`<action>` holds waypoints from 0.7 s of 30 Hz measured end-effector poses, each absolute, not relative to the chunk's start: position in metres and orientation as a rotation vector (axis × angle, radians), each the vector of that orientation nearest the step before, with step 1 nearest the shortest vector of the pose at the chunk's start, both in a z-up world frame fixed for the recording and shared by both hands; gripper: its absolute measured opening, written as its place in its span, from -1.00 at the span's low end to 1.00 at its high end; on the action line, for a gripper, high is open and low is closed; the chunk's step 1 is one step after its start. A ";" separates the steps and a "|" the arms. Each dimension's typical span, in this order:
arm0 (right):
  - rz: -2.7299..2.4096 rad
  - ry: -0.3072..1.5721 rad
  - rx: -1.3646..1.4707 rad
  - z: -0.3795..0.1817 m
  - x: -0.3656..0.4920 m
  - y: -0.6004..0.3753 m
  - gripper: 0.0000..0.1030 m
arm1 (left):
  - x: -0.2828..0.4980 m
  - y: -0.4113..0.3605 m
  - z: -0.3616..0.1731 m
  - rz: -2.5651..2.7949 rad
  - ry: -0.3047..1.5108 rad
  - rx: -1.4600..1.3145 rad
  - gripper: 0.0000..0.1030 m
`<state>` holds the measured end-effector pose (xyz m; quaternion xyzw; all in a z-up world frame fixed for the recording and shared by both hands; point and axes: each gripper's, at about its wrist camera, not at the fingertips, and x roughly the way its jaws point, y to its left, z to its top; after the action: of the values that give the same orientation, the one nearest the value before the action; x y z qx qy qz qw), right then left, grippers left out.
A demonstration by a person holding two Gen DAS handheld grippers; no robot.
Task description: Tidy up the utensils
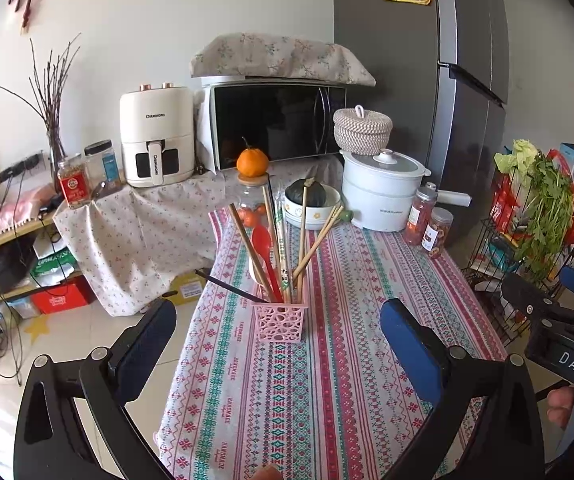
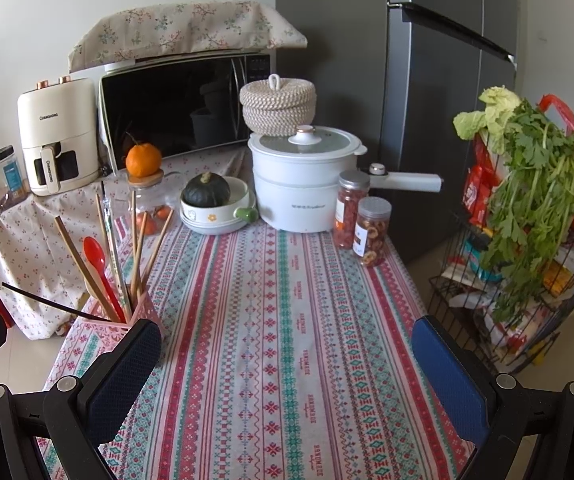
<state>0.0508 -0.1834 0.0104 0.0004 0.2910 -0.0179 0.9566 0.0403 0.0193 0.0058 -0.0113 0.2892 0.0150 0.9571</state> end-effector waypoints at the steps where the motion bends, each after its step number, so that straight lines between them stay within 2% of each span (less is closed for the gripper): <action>1: -0.036 0.591 0.001 0.010 0.051 -0.183 1.00 | 0.040 0.019 0.006 0.031 0.587 -0.023 1.00; 21: -0.024 0.610 0.013 0.009 0.052 -0.182 1.00 | 0.040 0.018 0.006 0.027 0.589 -0.023 1.00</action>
<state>0.0520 -0.1816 0.0094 0.0065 0.3002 -0.0119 0.9538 0.0398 0.0181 0.0061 -0.0114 0.2900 0.0135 0.9569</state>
